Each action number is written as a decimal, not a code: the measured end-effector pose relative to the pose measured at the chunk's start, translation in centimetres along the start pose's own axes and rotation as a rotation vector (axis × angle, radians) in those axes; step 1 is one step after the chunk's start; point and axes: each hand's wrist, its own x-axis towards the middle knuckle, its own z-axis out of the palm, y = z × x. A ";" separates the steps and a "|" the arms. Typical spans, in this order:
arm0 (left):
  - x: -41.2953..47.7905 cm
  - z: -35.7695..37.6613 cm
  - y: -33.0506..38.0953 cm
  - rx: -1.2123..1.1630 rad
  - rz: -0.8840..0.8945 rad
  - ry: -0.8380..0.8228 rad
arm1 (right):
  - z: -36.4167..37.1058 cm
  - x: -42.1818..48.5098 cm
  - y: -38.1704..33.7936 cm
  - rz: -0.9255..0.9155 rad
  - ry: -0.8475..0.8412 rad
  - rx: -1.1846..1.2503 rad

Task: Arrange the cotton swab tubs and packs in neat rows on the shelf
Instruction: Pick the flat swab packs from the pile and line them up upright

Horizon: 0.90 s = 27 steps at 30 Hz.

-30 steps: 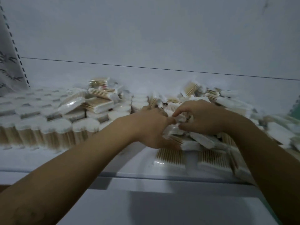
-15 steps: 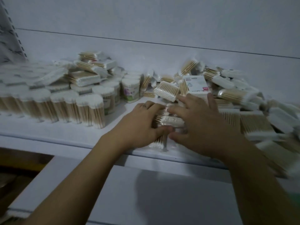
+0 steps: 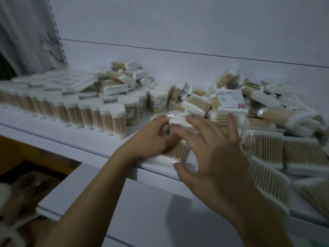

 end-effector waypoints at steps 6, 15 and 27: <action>-0.1 0.2 0.1 -0.002 -0.058 0.085 | 1.7 -0.3 0.9 0.038 -0.129 0.028; 0.4 -0.3 0.2 -0.168 0.033 0.482 | 0.4 0.8 1.0 0.111 -0.094 -0.010; 2.7 -1.0 1.5 0.337 -0.133 0.211 | 0.4 1.5 1.5 0.062 -0.255 0.021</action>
